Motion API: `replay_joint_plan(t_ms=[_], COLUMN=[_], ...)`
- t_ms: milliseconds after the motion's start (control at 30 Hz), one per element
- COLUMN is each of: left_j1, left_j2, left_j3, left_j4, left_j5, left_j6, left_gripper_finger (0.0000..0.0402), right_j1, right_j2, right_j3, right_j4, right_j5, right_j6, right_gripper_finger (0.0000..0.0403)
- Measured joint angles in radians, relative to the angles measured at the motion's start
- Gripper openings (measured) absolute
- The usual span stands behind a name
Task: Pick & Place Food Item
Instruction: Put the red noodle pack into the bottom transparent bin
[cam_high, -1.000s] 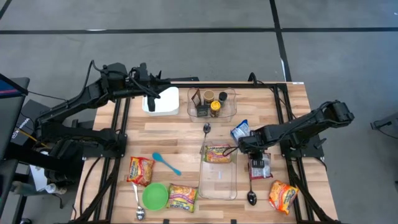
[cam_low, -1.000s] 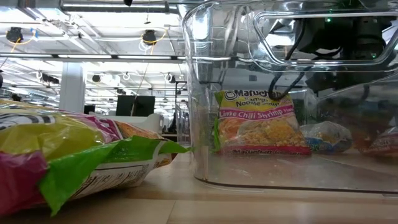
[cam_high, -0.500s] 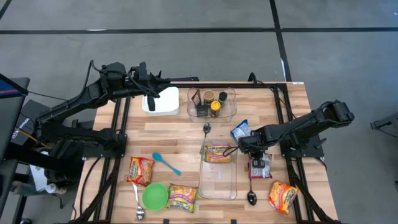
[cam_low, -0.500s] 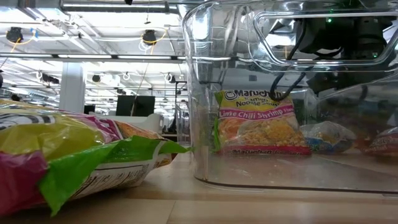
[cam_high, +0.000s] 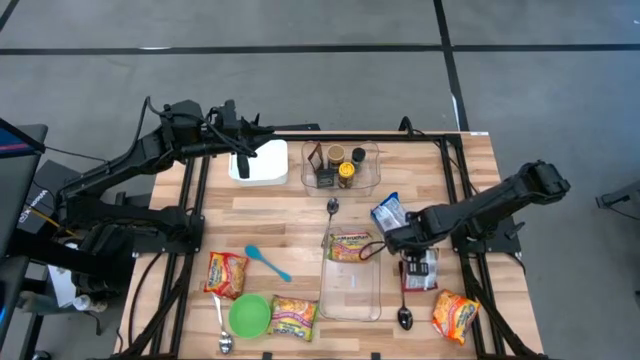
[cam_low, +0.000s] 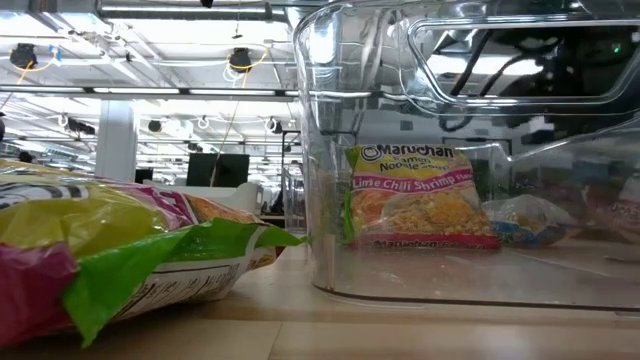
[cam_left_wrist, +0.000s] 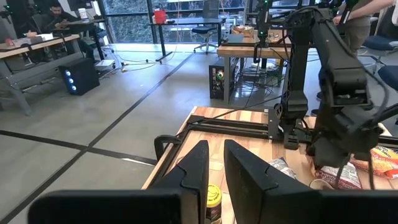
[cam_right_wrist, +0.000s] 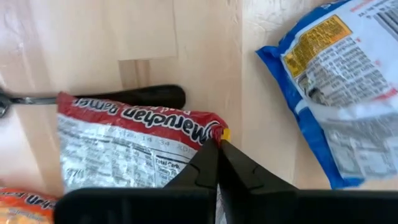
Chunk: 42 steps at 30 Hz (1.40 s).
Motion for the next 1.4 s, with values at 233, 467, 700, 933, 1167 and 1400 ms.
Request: replay_joint_plan(t_ms=[233,467,700,933,1167,1400], left_j1=[0.000,0.000,0.000,0.000,0.000,0.000], left_j2=[0.000,0.000,0.000,0.000,0.000,0.000], left_j3=[0.000,0.000,0.000,0.000,0.000,0.000], left_j4=[0.000,0.000,0.000,0.000,0.000,0.000], left_j5=[0.000,0.000,0.000,0.000,0.000,0.000], left_j6=[0.000,0.000,0.000,0.000,0.000,0.000], left_gripper_finger=[0.0044,0.0044,0.0044,0.0044,0.0044,0.0044], right_j1=[0.082,0.167,0.258,0.341,0.384,0.382], right_j2=[0.000,0.000,0.000,0.000,0.000,0.002], right_j3=[0.091,0.210,0.333,0.457,0.580,0.600], right_j4=[-0.107,-0.221,-0.298,-0.309,-0.253,0.000], right_j5=[0.068,0.142,0.235,0.370,0.527,0.589], right_j6=[0.074,0.145,0.208,0.226,0.226,0.226], right_gripper_finger=[0.0001,0.0000,0.0000,0.0000,0.0000,0.0000])
